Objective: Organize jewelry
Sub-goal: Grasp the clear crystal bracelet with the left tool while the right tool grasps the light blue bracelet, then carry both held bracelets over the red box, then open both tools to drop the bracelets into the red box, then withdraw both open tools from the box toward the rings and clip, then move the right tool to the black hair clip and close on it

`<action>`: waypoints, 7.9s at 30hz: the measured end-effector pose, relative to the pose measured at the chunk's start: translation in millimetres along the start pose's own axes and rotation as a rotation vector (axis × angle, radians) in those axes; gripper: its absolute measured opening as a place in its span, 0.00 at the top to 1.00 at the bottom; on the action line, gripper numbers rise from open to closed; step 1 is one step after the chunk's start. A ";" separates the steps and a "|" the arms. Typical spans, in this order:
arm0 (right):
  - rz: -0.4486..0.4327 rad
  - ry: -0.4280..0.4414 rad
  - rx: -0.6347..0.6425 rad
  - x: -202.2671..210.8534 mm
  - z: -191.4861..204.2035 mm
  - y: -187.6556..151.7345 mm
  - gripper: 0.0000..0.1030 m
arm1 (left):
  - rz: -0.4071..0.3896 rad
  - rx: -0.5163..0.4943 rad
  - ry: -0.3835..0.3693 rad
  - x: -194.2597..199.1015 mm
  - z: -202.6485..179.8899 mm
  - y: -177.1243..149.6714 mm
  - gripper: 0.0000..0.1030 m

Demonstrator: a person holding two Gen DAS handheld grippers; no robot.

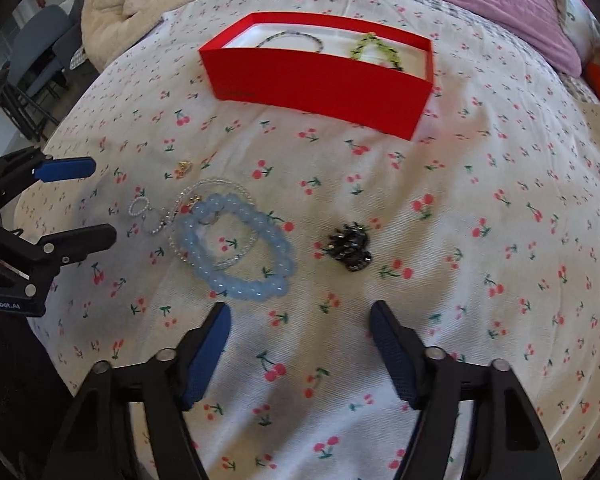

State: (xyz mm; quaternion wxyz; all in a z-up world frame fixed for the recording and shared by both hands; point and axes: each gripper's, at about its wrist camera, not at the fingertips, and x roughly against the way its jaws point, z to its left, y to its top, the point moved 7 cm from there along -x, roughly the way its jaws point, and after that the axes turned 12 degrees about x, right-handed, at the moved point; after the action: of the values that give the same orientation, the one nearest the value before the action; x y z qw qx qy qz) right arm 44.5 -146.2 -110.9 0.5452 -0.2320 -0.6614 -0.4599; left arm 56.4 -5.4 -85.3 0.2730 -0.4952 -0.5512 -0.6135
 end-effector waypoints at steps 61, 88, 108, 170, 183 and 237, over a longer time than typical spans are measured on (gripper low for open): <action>-0.037 0.000 -0.123 30.7 -59.5 -17.7 0.89 | 0.193 -0.207 -0.082 -63.3 -80.9 41.5 0.75; -0.021 0.007 -0.058 18.1 -47.8 -7.2 0.89 | 0.054 -0.082 -0.126 -7.7 -72.0 61.2 0.96; -0.269 -0.029 -0.113 104.8 -64.2 71.0 0.89 | -0.130 0.079 -0.149 37.5 -57.9 119.7 0.96; -0.318 -0.085 -0.159 90.3 -92.2 88.1 0.22 | -0.146 0.195 0.027 13.9 -4.1 99.8 0.21; -0.278 -0.132 -0.072 88.0 -58.3 26.6 0.16 | -0.124 0.115 0.007 30.6 -11.8 39.6 0.01; -0.144 -0.025 0.103 -7.9 -21.8 11.4 0.40 | -0.121 -0.029 0.008 8.2 -21.3 -9.5 0.05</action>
State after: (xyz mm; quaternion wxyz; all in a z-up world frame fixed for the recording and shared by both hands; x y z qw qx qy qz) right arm 67.2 -158.1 -114.6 0.5136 -0.1611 -0.7060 -0.4603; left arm 38.5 -21.5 -79.6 0.2303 -0.4623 -0.5702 -0.6388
